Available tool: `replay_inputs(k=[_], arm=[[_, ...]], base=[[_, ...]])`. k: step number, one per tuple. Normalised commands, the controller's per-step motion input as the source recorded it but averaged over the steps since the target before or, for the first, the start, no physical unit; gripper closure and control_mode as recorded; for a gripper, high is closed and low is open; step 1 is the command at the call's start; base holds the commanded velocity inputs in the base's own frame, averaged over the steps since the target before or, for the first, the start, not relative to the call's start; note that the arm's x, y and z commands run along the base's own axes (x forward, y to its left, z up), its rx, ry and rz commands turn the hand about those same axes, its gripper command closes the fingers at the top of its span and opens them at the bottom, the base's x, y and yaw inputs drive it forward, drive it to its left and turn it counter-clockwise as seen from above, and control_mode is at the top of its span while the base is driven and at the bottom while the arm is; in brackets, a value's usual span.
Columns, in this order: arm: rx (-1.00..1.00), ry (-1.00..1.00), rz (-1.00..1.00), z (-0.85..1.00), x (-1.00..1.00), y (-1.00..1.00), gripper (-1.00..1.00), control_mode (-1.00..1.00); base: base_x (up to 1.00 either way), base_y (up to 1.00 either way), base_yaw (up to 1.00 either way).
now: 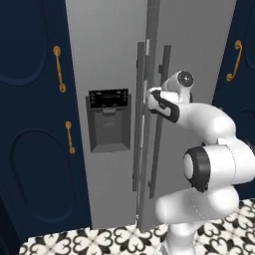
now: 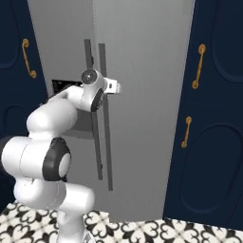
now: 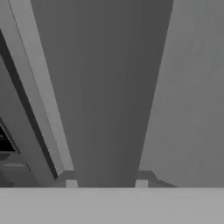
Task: Take the strawberry from the fridge and place it on top of the pancake, located on the dining counter.
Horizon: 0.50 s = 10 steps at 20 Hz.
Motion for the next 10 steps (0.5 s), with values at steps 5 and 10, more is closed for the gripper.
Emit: replay_inputs(k=[5, 10], arm=[[0.0, -0.03, 0.01, 0.0, -0.89, -0.75, 1.0, -1.0], [0.0, 0.0, 0.0, 0.01, -0.58, -0.8, 1.0, -1.0]], base=[[0.0, 0.0, 0.0], [0.0, 0.0, 0.0]])
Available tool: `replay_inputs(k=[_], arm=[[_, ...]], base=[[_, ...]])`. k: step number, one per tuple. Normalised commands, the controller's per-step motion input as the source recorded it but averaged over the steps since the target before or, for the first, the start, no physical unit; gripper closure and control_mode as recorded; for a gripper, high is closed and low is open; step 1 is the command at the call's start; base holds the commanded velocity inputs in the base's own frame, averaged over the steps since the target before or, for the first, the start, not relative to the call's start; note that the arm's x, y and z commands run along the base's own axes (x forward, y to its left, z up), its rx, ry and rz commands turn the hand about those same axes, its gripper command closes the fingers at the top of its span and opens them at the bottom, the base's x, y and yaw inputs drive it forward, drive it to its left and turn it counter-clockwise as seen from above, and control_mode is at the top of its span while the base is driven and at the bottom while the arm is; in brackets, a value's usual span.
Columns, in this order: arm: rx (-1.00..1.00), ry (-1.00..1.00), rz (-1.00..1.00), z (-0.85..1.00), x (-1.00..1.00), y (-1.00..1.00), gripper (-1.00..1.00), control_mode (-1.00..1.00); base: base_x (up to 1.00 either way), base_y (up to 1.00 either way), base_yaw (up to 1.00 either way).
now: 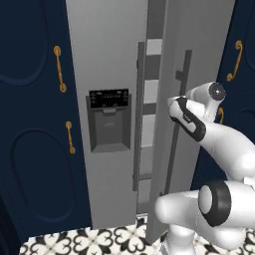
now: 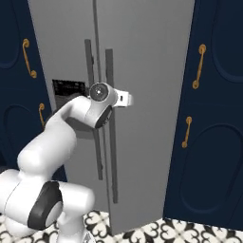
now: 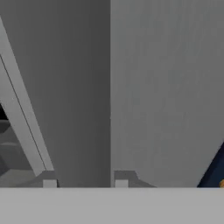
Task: Take the strawberry from the fridge and place it on top of the pancake, located on the dining counter.
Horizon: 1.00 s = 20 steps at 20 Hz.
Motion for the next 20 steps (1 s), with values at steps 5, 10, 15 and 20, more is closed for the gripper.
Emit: replay_inputs(k=[5, 10, 15, 20], arm=[[0.0, 0.01, 0.01, -0.02, -0.12, -0.25, -1.0, -1.0], [-0.02, -0.01, 0.0, 0.27, -0.58, 0.0, -1.0, -1.0], [-0.11, -0.01, 0.0, 0.8, -0.79, 0.16, -1.0, -1.0], [-0.17, 0.0, 0.0, 0.78, -0.44, 0.37, -1.0, -1.0]], base=[[0.0, 0.0, 0.0], [0.0, 0.0, 0.0], [0.0, 0.0, 0.0], [0.0, 0.0, 0.0]])
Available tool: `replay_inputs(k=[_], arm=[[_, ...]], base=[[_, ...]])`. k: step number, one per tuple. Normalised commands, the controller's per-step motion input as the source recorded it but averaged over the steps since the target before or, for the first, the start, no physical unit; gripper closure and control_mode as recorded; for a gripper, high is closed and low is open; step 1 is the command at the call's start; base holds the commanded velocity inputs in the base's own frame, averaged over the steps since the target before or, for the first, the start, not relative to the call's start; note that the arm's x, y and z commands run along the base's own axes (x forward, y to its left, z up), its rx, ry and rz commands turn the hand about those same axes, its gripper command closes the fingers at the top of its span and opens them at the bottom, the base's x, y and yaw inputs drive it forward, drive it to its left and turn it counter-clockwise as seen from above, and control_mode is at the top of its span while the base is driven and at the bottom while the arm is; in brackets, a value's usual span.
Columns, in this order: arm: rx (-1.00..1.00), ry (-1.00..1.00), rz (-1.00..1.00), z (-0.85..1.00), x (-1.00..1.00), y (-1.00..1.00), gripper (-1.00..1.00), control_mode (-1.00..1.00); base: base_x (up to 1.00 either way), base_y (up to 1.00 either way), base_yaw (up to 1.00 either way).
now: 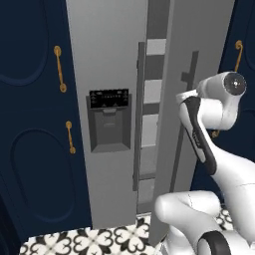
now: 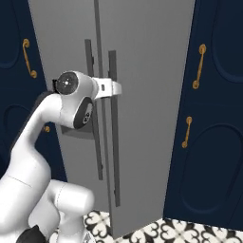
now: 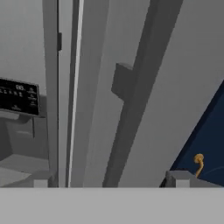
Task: Take the strawberry from the fridge and place it on top of the pancake, located on the dining counter.
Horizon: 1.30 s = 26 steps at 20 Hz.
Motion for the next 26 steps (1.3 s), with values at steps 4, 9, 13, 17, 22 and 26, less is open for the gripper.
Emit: replay_inputs(k=[4, 9, 13, 17, 22, 26], arm=[[-0.26, 0.11, 0.0, 0.16, -0.02, 0.92, -1.0, -1.0], [-0.29, 0.12, 0.0, 0.0, 0.1, 1.0, -1.0, -1.0], [-0.2, 0.08, 0.01, -0.04, 0.38, 0.68, -1.0, -1.0], [-0.11, 0.07, 0.0, -0.24, 0.56, 0.11, -1.0, -1.0], [-0.04, 0.01, 0.0, -0.28, 0.61, 0.0, -1.0, -1.0], [-0.02, 0.02, 0.0, -0.16, 0.74, -0.03, -1.0, -1.0]], base=[[0.0, 0.0, 0.0], [0.0, 0.0, 0.0], [0.0, 0.0, 0.0], [0.0, 0.0, 0.0], [0.0, 0.0, 0.0], [0.0, 0.0, 0.0]])
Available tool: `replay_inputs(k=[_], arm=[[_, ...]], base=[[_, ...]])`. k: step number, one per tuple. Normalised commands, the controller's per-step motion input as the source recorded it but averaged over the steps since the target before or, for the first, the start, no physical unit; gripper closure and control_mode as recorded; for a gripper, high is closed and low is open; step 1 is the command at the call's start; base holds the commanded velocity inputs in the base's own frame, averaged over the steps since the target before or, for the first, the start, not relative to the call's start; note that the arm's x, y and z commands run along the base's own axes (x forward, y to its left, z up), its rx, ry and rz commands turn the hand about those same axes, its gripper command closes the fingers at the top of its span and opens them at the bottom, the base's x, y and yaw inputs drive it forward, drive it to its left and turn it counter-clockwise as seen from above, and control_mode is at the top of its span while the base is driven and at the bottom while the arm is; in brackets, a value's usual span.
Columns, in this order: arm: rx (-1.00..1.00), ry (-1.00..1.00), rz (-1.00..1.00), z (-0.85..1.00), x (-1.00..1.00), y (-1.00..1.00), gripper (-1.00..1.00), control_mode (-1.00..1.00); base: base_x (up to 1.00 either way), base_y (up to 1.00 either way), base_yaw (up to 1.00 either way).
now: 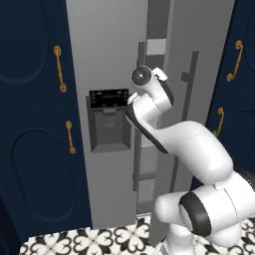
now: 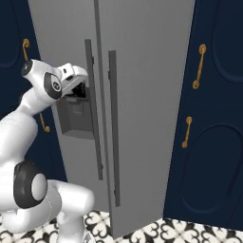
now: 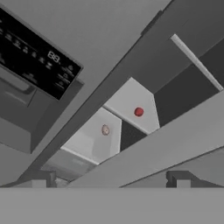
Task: Take the strawberry from the fridge and place it on top of the pancake, located on the dining counter.
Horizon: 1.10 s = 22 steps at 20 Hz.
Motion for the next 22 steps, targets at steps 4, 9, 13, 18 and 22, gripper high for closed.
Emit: replay_inputs(k=[4, 9, 13, 18, 22], arm=[[0.0, 0.02, 0.05, -0.12, 0.71, -0.04, -1.0, -1.0], [0.0, 0.05, 0.09, -0.21, 0.72, 0.0, -1.0, -1.0], [0.0, 0.0, 0.08, -0.12, 0.29, -0.25, -1.0, -1.0], [0.0, 0.0, 0.06, -0.12, 0.19, -0.29, -1.0, -1.0], [0.0, 0.0, 0.01, -0.03, 0.0, -0.46, -1.0, -1.0]], base=[[0.0, 0.0, 0.0], [0.0, 0.0, 0.0], [0.0, 0.0, 0.0], [0.0, 0.0, 0.0], [0.0, 0.0, 0.0]])
